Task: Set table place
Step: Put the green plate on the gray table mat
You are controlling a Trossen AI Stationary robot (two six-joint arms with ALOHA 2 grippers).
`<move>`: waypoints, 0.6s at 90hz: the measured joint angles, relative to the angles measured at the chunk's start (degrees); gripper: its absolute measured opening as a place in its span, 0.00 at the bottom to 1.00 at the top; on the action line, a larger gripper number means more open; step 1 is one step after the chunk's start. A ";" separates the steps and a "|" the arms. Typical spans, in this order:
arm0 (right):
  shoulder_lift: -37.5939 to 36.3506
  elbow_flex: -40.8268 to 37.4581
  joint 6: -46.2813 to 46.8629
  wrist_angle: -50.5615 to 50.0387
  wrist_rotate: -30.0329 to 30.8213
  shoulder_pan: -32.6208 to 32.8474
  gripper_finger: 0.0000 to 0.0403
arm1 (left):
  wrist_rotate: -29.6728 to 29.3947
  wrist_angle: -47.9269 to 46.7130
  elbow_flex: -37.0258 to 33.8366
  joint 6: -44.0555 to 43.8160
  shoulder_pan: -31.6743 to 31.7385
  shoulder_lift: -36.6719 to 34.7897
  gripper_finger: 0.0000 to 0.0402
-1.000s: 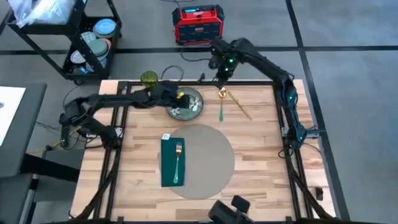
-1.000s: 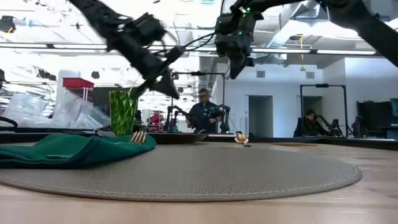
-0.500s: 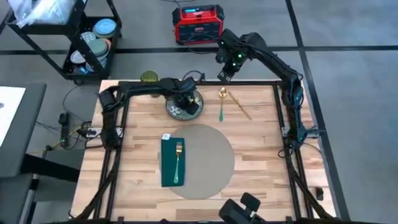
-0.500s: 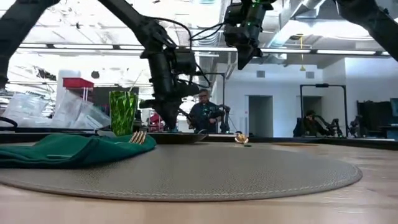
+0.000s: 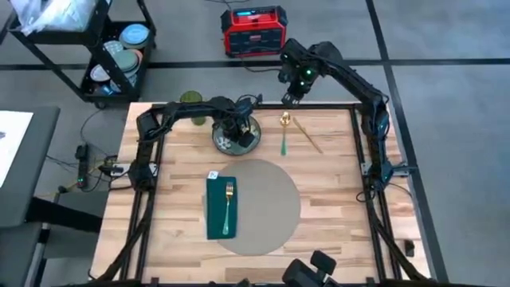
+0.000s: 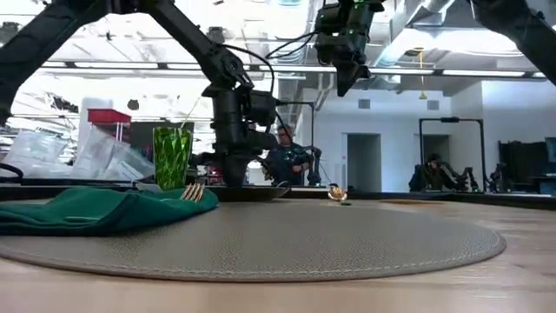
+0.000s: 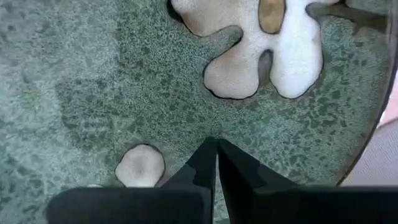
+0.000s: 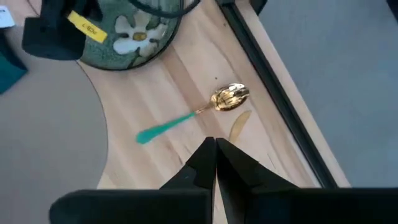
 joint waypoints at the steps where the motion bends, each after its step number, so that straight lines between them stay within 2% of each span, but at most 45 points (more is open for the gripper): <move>1: -0.05 0.00 0.01 -0.09 0.01 0.01 0.00 | 0.13 0.08 0.00 0.00 -0.14 0.01 0.00; 21: -0.11 0.00 -0.17 -0.13 0.00 -0.05 0.00 | 5.37 3.25 -0.15 -1.09 -4.02 0.25 0.00; 36: -0.11 0.00 -2.99 1.51 -0.13 -0.04 0.00 | 4.19 8.43 -0.17 -6.31 -5.52 0.21 0.00; 47: -0.13 -2.20 -9.34 7.18 -2.29 -0.71 0.01 | 3.95 8.88 1.89 -9.83 -5.48 0.21 0.00; 54: 0.00 -5.17 -9.40 10.26 -6.69 -3.03 0.03 | 3.83 8.08 5.34 -9.31 -5.46 -0.21 0.00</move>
